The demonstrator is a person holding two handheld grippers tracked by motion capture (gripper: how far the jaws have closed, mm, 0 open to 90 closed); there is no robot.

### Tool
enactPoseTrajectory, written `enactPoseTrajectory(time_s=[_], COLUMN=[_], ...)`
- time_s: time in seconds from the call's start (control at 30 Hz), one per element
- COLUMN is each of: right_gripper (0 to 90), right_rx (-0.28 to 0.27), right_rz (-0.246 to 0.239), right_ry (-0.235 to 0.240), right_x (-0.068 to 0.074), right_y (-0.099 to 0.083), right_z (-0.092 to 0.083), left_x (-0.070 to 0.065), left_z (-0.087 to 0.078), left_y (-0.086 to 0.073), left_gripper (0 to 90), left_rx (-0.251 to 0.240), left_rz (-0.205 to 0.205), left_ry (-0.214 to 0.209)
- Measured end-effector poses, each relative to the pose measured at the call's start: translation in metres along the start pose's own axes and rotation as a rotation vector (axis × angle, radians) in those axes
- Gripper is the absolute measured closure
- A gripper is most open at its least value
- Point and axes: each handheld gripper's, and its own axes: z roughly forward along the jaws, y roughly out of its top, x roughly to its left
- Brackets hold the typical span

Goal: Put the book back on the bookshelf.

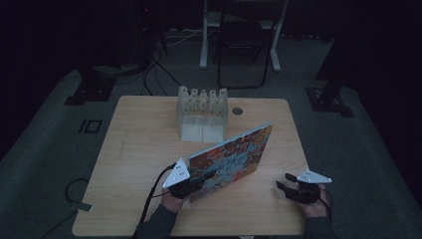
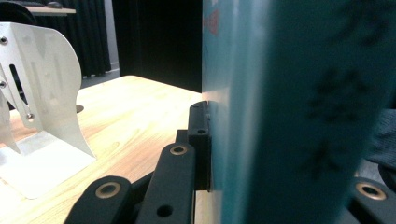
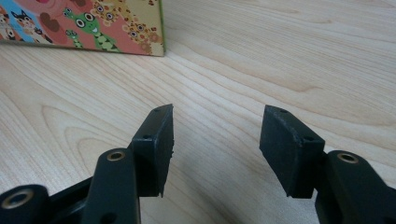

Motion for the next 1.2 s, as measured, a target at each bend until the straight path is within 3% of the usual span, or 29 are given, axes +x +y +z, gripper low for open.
enactPoseTrajectory(time_s=[0.2, 0.5, 0.63, 0.8, 1.0, 1.2], right_gripper=[43.7, 43.5, 43.5, 43.5, 43.4, 41.7], right_rx=[0.0, 0.004, 0.005, 0.005, 0.01, 0.026], right_rz=[0.002, -0.001, -0.002, 0.001, 0.003, 0.004], right_ry=[0.0, -0.003, -0.003, -0.002, -0.003, 0.001], right_x=[0.0, 0.0, 0.0, -0.001, -0.001, -0.001], right_y=[0.0, 0.0, 0.0, -0.001, -0.001, -0.001], right_z=[0.0, 0.001, 0.0, 0.0, 0.0, 0.001], left_x=[0.0, -0.001, 0.0, 0.001, 0.002, 0.004], left_z=[-0.002, 0.0, 0.003, 0.006, 0.006, 0.007], left_y=[-0.006, -0.014, -0.014, -0.015, -0.016, -0.013], left_gripper=[81.1, 80.5, 75.9, 73.0, 80.6, 81.0], left_rx=[-0.002, -0.029, -0.065, -0.072, -0.066, -0.057], left_rz=[0.023, 0.021, 0.005, -0.007, -0.017, -0.071], left_ry=[-0.011, -0.016, -0.031, -0.036, -0.007, 0.015])
